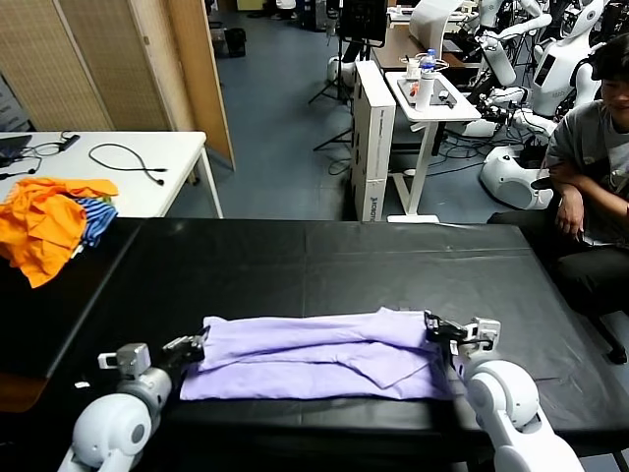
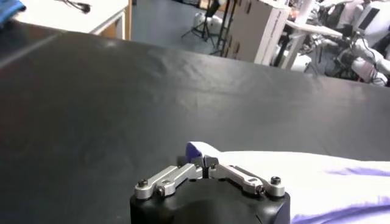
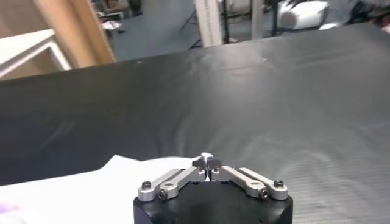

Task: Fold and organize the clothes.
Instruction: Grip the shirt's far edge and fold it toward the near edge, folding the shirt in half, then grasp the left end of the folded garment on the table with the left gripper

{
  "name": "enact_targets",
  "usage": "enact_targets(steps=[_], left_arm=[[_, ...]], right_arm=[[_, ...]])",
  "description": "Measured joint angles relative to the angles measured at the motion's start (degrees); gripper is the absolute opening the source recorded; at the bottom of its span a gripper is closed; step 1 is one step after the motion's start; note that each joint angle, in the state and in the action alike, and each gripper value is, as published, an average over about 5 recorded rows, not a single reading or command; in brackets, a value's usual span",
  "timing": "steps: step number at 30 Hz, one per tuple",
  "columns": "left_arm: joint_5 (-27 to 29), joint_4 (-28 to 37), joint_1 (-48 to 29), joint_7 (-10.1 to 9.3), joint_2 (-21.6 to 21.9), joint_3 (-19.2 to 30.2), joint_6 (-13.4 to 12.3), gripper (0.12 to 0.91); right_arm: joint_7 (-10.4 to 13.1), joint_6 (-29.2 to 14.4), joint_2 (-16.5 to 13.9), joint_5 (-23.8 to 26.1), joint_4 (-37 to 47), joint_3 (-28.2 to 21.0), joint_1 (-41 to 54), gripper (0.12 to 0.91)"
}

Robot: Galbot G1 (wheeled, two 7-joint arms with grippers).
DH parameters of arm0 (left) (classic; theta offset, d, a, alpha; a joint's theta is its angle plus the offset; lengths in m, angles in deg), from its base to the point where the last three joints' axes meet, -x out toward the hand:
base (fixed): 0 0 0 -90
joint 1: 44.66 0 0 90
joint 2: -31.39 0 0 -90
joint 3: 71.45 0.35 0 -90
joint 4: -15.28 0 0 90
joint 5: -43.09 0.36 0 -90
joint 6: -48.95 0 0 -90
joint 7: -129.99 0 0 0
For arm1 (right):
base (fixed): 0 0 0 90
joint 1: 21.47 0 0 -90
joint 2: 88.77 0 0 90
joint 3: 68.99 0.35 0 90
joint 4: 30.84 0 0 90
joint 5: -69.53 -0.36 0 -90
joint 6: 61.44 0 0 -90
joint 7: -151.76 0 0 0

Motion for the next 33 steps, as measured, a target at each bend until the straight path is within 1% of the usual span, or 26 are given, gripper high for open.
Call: enact_targets(steps=[1, 3, 4, 6, 7, 8, 10, 11, 14, 17, 21, 29, 30, 32, 33], left_arm=[[-0.1, -0.2, 0.0, 0.03, 0.0, 0.0, 0.0, 0.293], [-0.3, -0.8, 0.2, 0.09, 0.2, -0.3, 0.1, 0.405], [-0.4, -1.1, 0.3, 0.12, 0.4, -0.5, 0.1, 0.480], [-0.6, -1.7, 0.9, 0.16, 0.8, -1.0, 0.1, 0.594], [-0.6, -1.9, 1.2, 0.18, 1.0, -1.3, 0.1, 0.669], [-0.6, -2.3, 1.6, 0.20, 1.2, -1.7, 0.2, 0.726], [-0.6, -2.9, 2.6, 0.26, 1.3, -2.5, 0.2, 0.828], [-0.6, -3.3, 3.2, 0.31, 1.2, -2.9, 0.1, 0.862], [-0.4, -4.7, 5.4, 0.61, 0.6, -4.2, -0.3, 0.901], [0.8, -5.5, 7.5, 1.19, -0.4, -4.8, -1.1, 0.906], [2.6, -5.5, 9.3, 1.99, -2.2, -4.9, -2.2, 0.907], [5.7, -4.6, 10.3, 2.71, -5.7, -4.7, -3.3, 0.906], [6.2, -4.5, 10.5, 2.86, -6.0, -4.6, -3.5, 0.898], [6.7, -4.4, 10.9, 3.11, -6.6, -4.5, -3.8, 0.843], [6.9, -4.4, 11.0, 3.17, -6.9, -4.5, -3.9, 0.798]], right_arm=[[-0.2, -0.1, -0.2, 0.0, -0.5, 0.2, -0.2, 0.478], [-0.3, -0.2, -0.7, -0.1, -1.5, 0.9, -0.7, 0.591], [-0.4, -0.2, -1.0, -0.1, -2.1, 1.2, -1.0, 0.667], [-0.4, -0.2, -1.7, -0.4, -3.4, 2.1, -1.9, 0.773], [-0.4, -0.2, -2.0, -0.7, -4.1, 2.5, -2.3, 0.826], [-0.5, -0.2, -2.4, -1.0, -4.8, 3.0, -2.8, 0.860], [-0.5, -0.2, -3.3, -1.7, -6.3, 3.9, -3.9, 0.895], [-0.6, -0.2, -3.7, -2.0, -7.0, 4.4, -4.6, 0.901], [-1.2, -0.3, -4.4, -2.2, -9.3, 5.9, -6.5, 0.906], [-1.8, -0.3, -4.5, -2.0, -11.4, 7.3, -8.5, 0.907], [-1.9, -0.3, -4.4, -2.0, -13.5, 8.5, -10.6, 0.907], [-1.9, -0.4, -4.5, -1.6, -15.5, 9.3, -11.8, 0.907], [-1.9, -0.4, -4.5, -1.6, -15.6, 9.3, -11.8, 0.907], [-1.9, -0.4, -4.5, -1.6, -15.7, 9.3, -11.7, 0.907], [-1.9, -0.4, -4.5, -1.5, -15.7, 9.2, -11.6, 0.907]])
